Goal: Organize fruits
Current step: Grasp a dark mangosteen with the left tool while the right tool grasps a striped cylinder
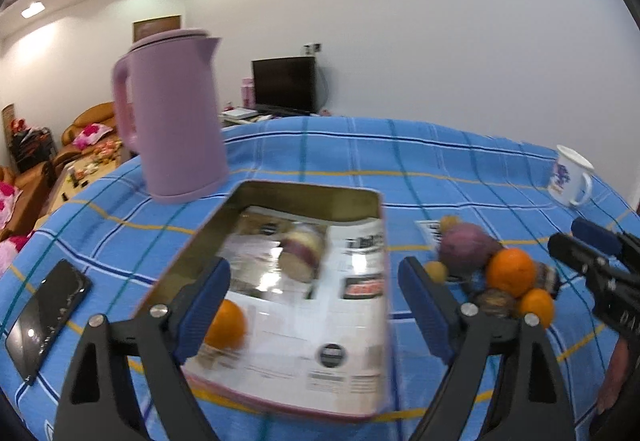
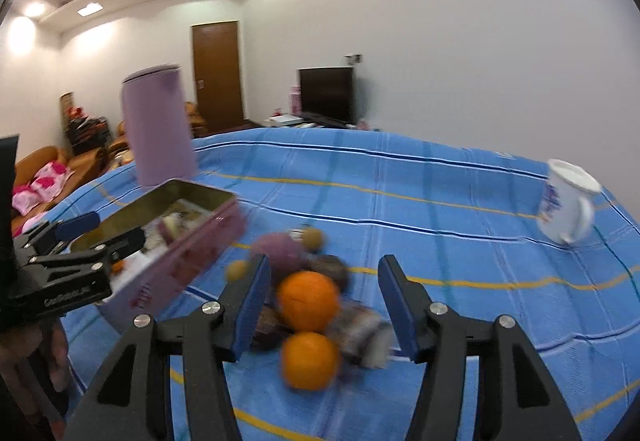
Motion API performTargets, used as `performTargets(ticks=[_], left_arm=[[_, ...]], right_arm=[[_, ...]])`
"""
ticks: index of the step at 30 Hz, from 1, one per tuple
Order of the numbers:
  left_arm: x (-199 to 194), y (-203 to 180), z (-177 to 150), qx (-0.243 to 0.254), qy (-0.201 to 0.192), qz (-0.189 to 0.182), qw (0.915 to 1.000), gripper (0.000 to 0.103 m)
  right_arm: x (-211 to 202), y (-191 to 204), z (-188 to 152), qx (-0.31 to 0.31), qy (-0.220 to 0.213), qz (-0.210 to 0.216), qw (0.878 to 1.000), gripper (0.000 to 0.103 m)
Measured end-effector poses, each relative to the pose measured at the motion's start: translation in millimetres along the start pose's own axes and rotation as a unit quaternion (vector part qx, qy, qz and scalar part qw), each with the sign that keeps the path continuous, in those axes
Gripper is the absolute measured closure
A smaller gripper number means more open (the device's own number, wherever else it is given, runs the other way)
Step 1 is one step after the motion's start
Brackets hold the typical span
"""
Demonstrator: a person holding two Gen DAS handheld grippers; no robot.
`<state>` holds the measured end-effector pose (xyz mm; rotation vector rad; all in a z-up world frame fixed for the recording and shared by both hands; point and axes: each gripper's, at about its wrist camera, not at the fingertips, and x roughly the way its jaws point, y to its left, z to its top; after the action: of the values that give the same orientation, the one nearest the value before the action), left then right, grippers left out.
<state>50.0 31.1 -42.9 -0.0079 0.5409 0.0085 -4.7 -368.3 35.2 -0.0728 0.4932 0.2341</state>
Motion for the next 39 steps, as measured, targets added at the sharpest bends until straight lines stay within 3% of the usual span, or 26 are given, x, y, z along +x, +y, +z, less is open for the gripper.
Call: performTargets(ticks=[5,12,18,21,24,33,36,39], left_arm=[[-5,-28,-1,0.027,-0.001,-0.019,0.9994,0.015],[-6,-66,-4,0.069,0.009,-0.05,0.9963,0.016],[2,-92,-6,0.11,0.034,-0.078,0.9902,0.021],[9,-99,-8,0.123,0.057,-0.093,0.9864,0.035],[19,-103,-9,0.124,0.089,-0.115,0.9817,0.04],[37,-115,-13,0.128,0.14,-0.159,0.9689,0.044],[47,-115,-14,0.119,0.161,-0.165,0.9656,0.057],[47,-117,-17,0.126,0.162,-0.162,0.9653,0.058]], right_arm=[[-1,-27,-5,0.023,0.006,-0.024,0.999,0.045],[0,-33,-8,0.026,0.021,-0.03,0.999,0.045],[3,-42,-12,0.048,0.034,-0.012,0.998,0.045],[8,-46,-13,0.058,0.048,-0.013,0.997,0.045],[12,-50,-14,0.069,0.059,-0.003,0.996,0.045],[36,-49,-17,0.074,0.115,0.055,0.989,0.045],[45,-51,-20,0.085,0.134,0.075,0.984,0.045],[45,-52,-21,0.092,0.136,0.081,0.983,0.045]])
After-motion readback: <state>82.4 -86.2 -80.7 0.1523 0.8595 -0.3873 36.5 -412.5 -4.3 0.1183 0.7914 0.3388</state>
